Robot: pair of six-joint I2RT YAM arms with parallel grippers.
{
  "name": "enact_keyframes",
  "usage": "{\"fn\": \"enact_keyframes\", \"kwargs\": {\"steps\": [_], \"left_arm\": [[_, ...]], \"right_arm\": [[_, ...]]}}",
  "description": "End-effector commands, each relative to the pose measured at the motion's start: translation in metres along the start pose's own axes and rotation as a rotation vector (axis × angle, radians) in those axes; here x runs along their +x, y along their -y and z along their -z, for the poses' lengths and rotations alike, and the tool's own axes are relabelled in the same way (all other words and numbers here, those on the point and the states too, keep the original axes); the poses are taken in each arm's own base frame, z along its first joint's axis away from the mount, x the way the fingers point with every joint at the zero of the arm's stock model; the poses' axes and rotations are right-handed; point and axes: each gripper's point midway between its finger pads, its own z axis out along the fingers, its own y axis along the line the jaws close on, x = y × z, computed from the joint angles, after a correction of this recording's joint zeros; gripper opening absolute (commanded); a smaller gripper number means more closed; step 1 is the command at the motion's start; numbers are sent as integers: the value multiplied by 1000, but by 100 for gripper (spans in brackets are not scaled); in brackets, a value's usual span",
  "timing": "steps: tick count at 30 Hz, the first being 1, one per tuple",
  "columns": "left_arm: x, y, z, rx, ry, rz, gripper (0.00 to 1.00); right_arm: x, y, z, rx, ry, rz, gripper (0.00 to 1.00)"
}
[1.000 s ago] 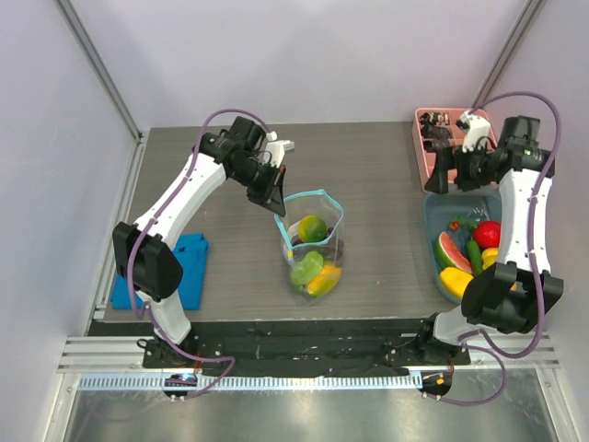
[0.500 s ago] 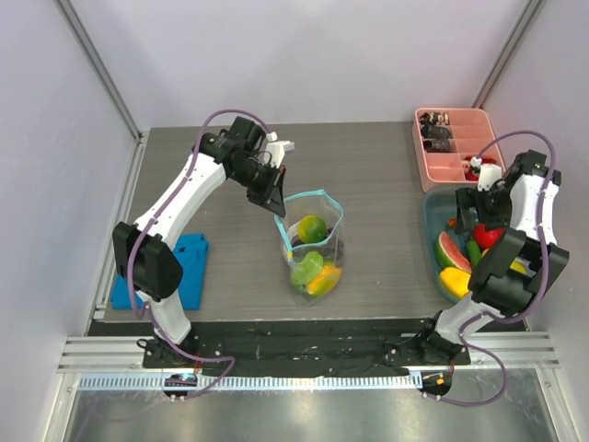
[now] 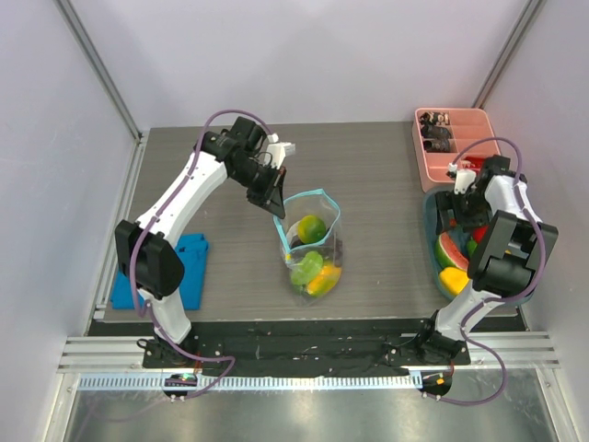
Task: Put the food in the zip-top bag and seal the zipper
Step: Pick up the fake fruit from the bin.
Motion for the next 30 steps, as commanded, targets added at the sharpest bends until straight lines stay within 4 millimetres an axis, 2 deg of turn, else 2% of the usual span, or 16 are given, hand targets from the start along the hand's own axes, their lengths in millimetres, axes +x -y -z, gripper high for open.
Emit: {"fn": "enact_keyframes", "kwargs": {"steps": [1, 4, 8, 13, 19, 24, 27, 30], "left_arm": [[-5, 6, 6, 7, 5, -37, 0], [-6, 6, 6, 8, 5, -33, 0], [-8, 7, 5, 10, 3, -30, 0], [-8, 7, 5, 8, 4, -30, 0], [-7, 7, 6, 10, 4, -33, 0], [-6, 6, 5, 10, 0, -33, 0], [-7, 6, 4, 13, 1, -33, 0], [-8, 6, 3, 16, 2, -32, 0]], "right_arm": [[-1, -2, 13, -1, 23, 32, 83], [20, -13, 12, -39, -33, 66, 83], [40, -16, 10, -52, -99, 107, 83], [48, -14, 4, -60, -136, 132, 88], [46, 2, -21, -21, -158, 129, 88], [42, 7, -29, -6, -164, 139, 84], [36, 9, -28, 8, -153, 144, 77], [24, 11, -24, 19, -118, 133, 65]]}}
